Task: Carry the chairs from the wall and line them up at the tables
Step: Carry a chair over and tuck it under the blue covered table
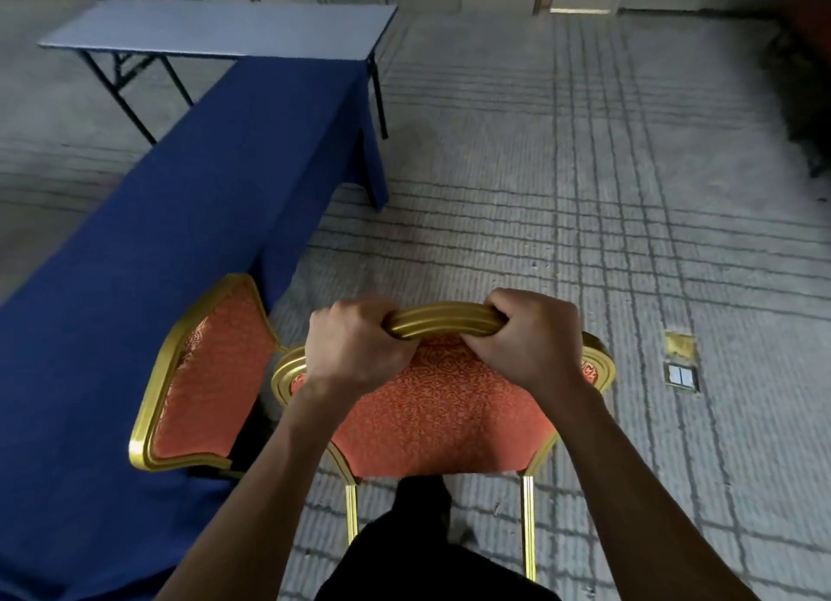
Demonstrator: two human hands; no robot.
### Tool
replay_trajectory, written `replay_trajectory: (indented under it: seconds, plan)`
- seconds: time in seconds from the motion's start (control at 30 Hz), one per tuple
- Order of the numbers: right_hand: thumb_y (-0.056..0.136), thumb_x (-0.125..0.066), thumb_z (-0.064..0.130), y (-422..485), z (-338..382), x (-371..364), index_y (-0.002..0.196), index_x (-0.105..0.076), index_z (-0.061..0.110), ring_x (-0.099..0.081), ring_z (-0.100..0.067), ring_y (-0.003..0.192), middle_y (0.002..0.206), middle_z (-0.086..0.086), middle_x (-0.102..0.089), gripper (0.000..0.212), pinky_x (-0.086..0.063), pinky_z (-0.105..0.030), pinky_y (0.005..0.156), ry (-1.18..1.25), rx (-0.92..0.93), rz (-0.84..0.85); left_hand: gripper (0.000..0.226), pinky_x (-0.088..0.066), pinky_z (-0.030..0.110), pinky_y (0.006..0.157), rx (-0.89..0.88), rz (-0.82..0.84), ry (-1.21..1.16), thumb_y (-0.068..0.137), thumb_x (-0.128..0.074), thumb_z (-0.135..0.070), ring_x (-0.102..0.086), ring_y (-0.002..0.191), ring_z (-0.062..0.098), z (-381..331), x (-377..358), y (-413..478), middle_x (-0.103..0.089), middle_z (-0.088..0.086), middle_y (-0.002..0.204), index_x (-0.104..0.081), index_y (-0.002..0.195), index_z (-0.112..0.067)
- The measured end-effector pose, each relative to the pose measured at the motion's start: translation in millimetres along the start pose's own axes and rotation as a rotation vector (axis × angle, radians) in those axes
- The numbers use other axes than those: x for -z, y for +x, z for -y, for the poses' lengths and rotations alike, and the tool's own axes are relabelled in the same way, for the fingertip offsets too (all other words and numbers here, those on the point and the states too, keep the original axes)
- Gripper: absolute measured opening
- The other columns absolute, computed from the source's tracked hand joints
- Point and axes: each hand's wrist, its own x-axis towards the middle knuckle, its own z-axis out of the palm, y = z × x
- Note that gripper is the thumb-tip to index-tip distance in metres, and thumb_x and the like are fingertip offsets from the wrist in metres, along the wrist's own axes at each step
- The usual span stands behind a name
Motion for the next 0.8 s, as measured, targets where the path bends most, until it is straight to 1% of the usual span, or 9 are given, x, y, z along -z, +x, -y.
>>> replay_trajectory:
  seconds: [0.07,0.13,0.3,0.43,0.5,0.57,0.63,0.7,0.8]
  plan:
    - [0.067,-0.084,0.044,35.6,-7.5,-17.2,0.056,-0.049,0.017,-0.046,-0.012,0.044,0.049,0.009,-0.042,0.046,-0.025,-0.022,0.05,0.011,0.029,-0.011,0.036,-0.041,0.026,0.052,0.019,-0.001,0.001,0.072,-0.067,-0.037,-0.046,0.048,0.01,10.3,-11.5,31.9,-0.043,-0.016,0.052,-0.036,0.054,-0.037]
    - [0.066,-0.085,0.041,77.4,-16.3,-41.6,0.055,-0.049,0.017,-0.046,-0.013,0.045,0.05,0.011,-0.039,0.044,-0.027,-0.023,0.05,0.034,0.052,-0.018,0.042,-0.041,0.026,0.053,0.057,0.002,-0.005,0.072,-0.069,-0.036,-0.046,0.048,0.011,28.2,-27.6,71.0,-0.042,-0.015,0.052,-0.032,0.053,-0.038]
    - [0.064,-0.087,0.039,156.3,-25.6,-81.3,0.055,-0.05,0.015,-0.047,-0.014,0.044,0.048,0.007,-0.043,0.045,-0.03,-0.023,0.048,0.032,0.099,-0.027,0.044,-0.035,0.022,0.05,0.079,-0.023,-0.025,0.077,-0.07,-0.035,-0.043,0.046,0.004,56.9,-46.2,143.5,-0.042,-0.018,0.051,-0.033,0.053,-0.036]
    - [0.065,-0.088,0.04,218.7,-23.3,-109.6,0.055,-0.045,0.019,-0.049,-0.016,0.045,0.049,0.006,-0.046,0.049,-0.031,-0.025,0.048,0.06,0.173,-0.02,0.044,-0.033,0.023,0.053,0.149,-0.042,-0.034,0.074,-0.071,-0.035,-0.04,0.046,0.004,81.4,-50.0,194.2,-0.041,-0.017,0.05,-0.033,0.051,-0.034]
    - [0.067,-0.086,0.043,243.9,-22.8,-121.4,0.055,-0.044,0.021,-0.05,-0.017,0.045,0.05,0.006,-0.049,0.049,-0.033,-0.026,0.047,0.078,0.216,-0.029,0.046,-0.03,0.022,0.051,0.172,-0.055,-0.05,0.071,-0.073,-0.031,-0.038,0.045,0.001,88.5,-50.2,212.9,-0.038,-0.018,0.048,-0.032,0.05,-0.038]
    - [0.071,-0.081,0.048,279.0,-23.3,-140.1,0.056,-0.049,0.018,-0.052,-0.018,0.046,0.051,0.006,-0.051,0.046,-0.037,-0.028,0.046,0.104,0.243,-0.016,0.048,-0.026,0.019,0.05,0.202,-0.077,-0.057,0.069,-0.074,-0.029,-0.038,0.044,-0.002,103.1,-53.9,241.0,-0.037,-0.02,0.047,-0.032,0.05,-0.042]
    - [0.073,-0.078,0.049,304.3,-23.0,-155.3,0.057,-0.052,0.017,-0.052,-0.017,0.047,0.052,0.006,-0.052,0.044,-0.038,-0.029,0.047,0.127,0.263,-0.001,0.047,-0.028,0.02,0.05,0.22,-0.074,-0.027,0.069,-0.074,-0.029,-0.039,0.044,0.002,115.5,-55.9,262.7,-0.038,-0.018,0.048,-0.031,0.05,-0.038]
    - [0.074,-0.081,0.047,333.0,-26.8,-179.7,0.057,-0.053,0.018,-0.05,-0.015,0.047,0.053,0.007,-0.052,0.043,-0.036,-0.027,0.047,0.153,0.311,-0.008,0.048,-0.029,0.021,0.049,0.241,-0.103,-0.004,0.071,-0.074,-0.03,-0.039,0.044,0.004,130.4,-65.2,286.5,-0.039,-0.017,0.048,-0.031,0.052,-0.038]
    - [0.072,-0.083,0.044,373.6,-32.6,-213.5,0.057,-0.054,0.018,-0.05,-0.014,0.048,0.054,0.008,-0.053,0.042,-0.034,-0.027,0.048,0.212,0.346,0.042,0.049,-0.031,0.022,0.048,0.29,-0.118,0.022,0.071,-0.075,-0.03,-0.039,0.043,0.009,146.8,-77.0,319.6,-0.039,-0.014,0.048,-0.03,0.052,-0.037]
